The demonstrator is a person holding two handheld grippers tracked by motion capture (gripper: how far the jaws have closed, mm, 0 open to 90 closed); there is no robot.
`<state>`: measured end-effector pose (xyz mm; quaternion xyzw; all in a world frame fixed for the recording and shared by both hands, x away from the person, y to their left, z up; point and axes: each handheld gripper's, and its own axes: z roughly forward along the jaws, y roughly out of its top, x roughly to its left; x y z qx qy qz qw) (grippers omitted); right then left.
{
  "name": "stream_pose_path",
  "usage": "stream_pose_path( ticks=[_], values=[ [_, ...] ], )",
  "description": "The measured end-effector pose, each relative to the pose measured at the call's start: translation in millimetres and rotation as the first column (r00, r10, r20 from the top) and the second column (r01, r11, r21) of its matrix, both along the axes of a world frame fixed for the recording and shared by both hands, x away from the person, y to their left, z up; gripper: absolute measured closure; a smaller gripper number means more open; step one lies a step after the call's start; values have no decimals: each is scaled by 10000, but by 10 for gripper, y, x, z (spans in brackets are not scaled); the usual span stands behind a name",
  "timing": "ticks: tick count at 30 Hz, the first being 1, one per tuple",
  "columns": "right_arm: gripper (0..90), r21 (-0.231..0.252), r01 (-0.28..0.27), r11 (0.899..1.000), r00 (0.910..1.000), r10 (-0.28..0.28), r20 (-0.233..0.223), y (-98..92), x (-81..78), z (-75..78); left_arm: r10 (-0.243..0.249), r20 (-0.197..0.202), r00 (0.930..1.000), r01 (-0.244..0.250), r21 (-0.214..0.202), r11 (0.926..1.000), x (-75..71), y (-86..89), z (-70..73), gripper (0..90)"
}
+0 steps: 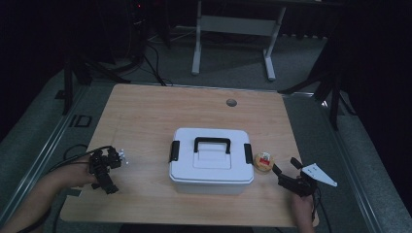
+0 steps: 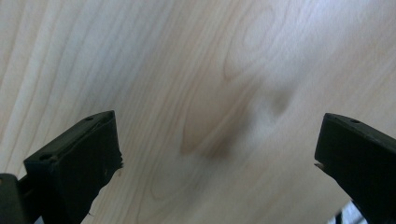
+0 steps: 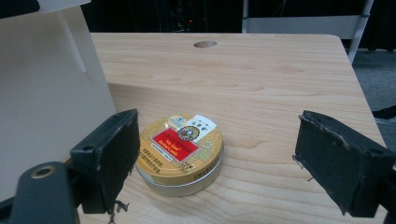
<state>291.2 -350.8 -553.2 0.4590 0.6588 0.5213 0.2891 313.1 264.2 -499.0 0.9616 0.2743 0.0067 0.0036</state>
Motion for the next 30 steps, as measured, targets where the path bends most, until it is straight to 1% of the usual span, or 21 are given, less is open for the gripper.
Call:
stream_pose_path(
  ticks=[2, 3, 4, 5, 8, 9, 12, 14, 16, 17, 18, 19, 22, 23, 24, 25, 26, 27, 28, 29, 30],
  values=[
    [137, -1, 5, 10000, 10000, -5, -10, 0, 0, 0, -251, -276, 9993, 258, 243, 9994, -5, -19, 13, 0],
    [137, 7, 8, 10000, 10000, -8, -6, -1, 0, 0, -492, -477, 9977, 508, 327, 9982, 3, -33, 28, 0],
    [137, 7, 8, 10000, 10000, -8, -6, -1, 0, 0, -492, -477, 9977, 508, 327, 9982, 3, -33, 28, 0],
    [137, 17, 9, 10000, 10000, -9, -6, -2, 1, 0, -573, -582, 9967, 591, 299, 9978, 16, -44, 43, 0],
    [137, 22, 6, 10000, 10000, -6, -9, -2, 1, 0, -688, -614, 9957, 694, 85, 9976, 49, -65, 92, 0],
    [137, 25, 7, 10000, 10000, -7, -7, -3, 1, 0, -762, -740, 9943, 762, -34, 9971, 62, -71, 119, 0],
    [137, 40, 10, 10000, 10000, -10, -7, -3, 0, 0, -868, -842, 9927, 869, -27, 9962, 71, -80, 141, 0],
    [137, 45, 11, 10000, 10000, -11, -9, -3, -1, 0, -926, -841, 9921, 934, 50, 9956, 74, -86, 168, 34],
    [137, 44, 6, 10000, 10000, -6, -10, -3, 0, 0, -920, -785, 9927, 925, 33, 9957, 74, -95, 216, 41],
    [137, 44, 6, 10000, 10000, -6, -10, -4, 0, 0, -932, -571, 9940, 937, 47, 9956, 75, -103, 256, 41],
    [137, 44, 6, 10000, 10000, -6, -10, -4, 0, 0, -932, -571, 9940, 937, 47, 9956, 75, -103, 256, 41],
    [137, 51, 12, 10000, 10000, -12, -13, -4, 0, 0, -820, -565, 9950, 814, -134, 9966, 87, -100, 309, 41],
    [137, 45, 11, 10000, 10000, -11, -12, -3, 0, 0, -704, -569, 9959, 694, -193, 9974, 100, -98, 355, 41],
    [137, 42, 14, 10000, 10000, -14, -11, -3, 0, 0, -698, -641, 9955, 687, -197, 9974, 110, -94, 395, 41],
    [137, 42, 14, 10000, 10000, -14, -11, -3, 0, 0, -698, -641, 9955, 687, -197, 9974, 110, -94, 395, 41],
    [137, 44, 15, 10000, 10000, -15, -12, -3, 0, 0, -557, -728, 9958, 534, -336, 9980, 121, -91, 442, 41],
    [137, 44, 15, 10000, 10000, -15, -12, -3, 0, 0, -557, -728, 9958, 534, -336, 9980, 121, -91, 442, 41],
    [137, 45, 14, 10000, 10000, -14, -15, -3, 1, 0, -607, -674, 9959, 586, -329, 9977, 132, -90, 495, 41],
    [137, 45, 14, 10000, 10000, -14, -15, -3, 1, 0, -607, -674, 9959, 586, -329, 9977, 132, -90, 495, 41],
    [137, 41, 17, 10000, 10000, -17, -17, -4, 1, 0, -629, -694, 9956, 600, -431, 9973, 141, -88, 553, 41],
    [137, 41, 17, 10000, 10000, -17, -17, -4, 1, 0, -629, -694, 9956, 600, -431, 9973, 141, -88, 553, 41]
  ],
)
